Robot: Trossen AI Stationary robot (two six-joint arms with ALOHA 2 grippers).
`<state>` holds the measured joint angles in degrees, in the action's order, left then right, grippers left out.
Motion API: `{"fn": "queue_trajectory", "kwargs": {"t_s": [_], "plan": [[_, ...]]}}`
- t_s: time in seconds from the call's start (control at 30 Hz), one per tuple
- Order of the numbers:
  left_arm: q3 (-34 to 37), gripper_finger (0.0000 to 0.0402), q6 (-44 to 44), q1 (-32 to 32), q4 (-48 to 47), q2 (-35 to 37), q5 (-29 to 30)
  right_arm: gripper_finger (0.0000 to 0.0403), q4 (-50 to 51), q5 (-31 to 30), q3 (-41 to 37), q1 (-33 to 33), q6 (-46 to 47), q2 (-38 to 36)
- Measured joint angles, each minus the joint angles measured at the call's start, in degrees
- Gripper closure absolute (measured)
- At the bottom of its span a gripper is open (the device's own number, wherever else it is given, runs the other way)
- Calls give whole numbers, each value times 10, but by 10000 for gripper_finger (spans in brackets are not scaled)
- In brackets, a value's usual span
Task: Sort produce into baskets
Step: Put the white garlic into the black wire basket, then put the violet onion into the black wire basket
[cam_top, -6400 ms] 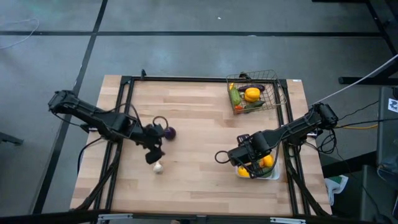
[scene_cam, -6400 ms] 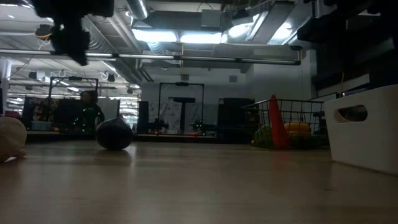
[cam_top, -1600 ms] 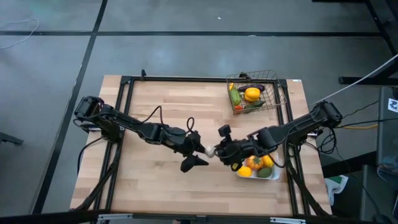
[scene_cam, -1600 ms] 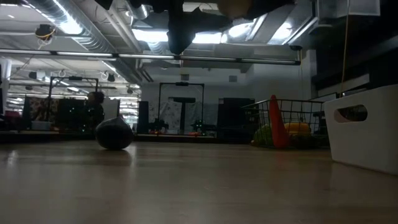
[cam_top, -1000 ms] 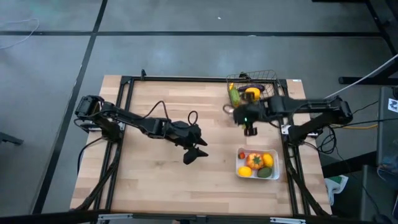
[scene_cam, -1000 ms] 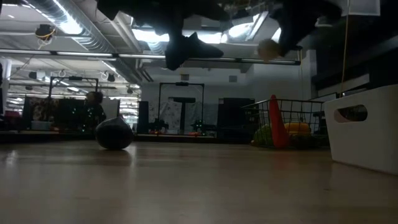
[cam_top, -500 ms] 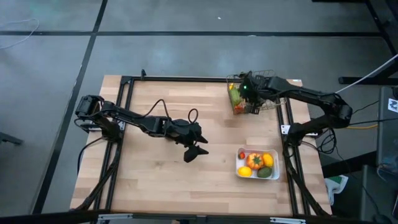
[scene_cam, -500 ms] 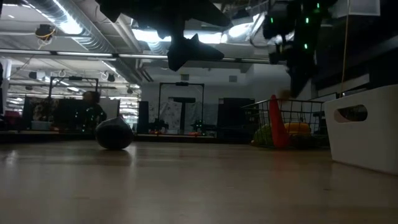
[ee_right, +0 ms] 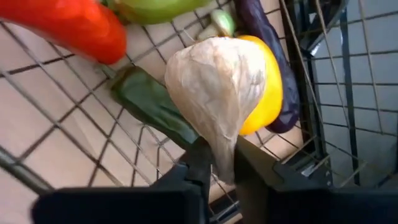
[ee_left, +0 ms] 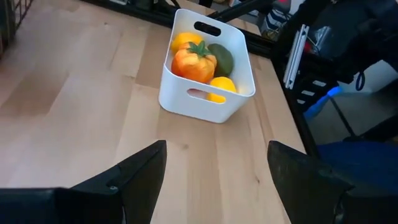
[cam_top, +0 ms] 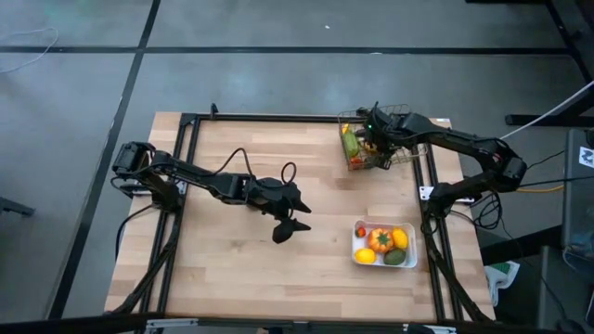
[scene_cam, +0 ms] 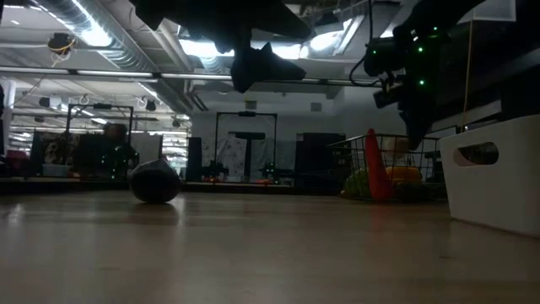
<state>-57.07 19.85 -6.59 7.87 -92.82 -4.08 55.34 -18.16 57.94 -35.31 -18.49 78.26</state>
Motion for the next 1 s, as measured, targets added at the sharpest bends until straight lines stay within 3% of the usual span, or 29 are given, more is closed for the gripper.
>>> {"fn": "queue_trajectory", "kwargs": {"t_s": [0.33, 0.47, 0.7, 1.0], "plan": [[0, 125, -22, 12, -6, 6, 0, 187, 0, -17, 0, 0, 0, 0], [0, 125, -20, 28, -55, 35, 1, 145, 0, -18, 0, 0, 0, 0], [0, 125, -21, 64, -218, 110, 4, 123, -4, -12, 0, 0, 22, -4], [4, 125, -1, 93, -425, 139, 27, 123, -56, 111, 0, 0, 20, -132]]}}
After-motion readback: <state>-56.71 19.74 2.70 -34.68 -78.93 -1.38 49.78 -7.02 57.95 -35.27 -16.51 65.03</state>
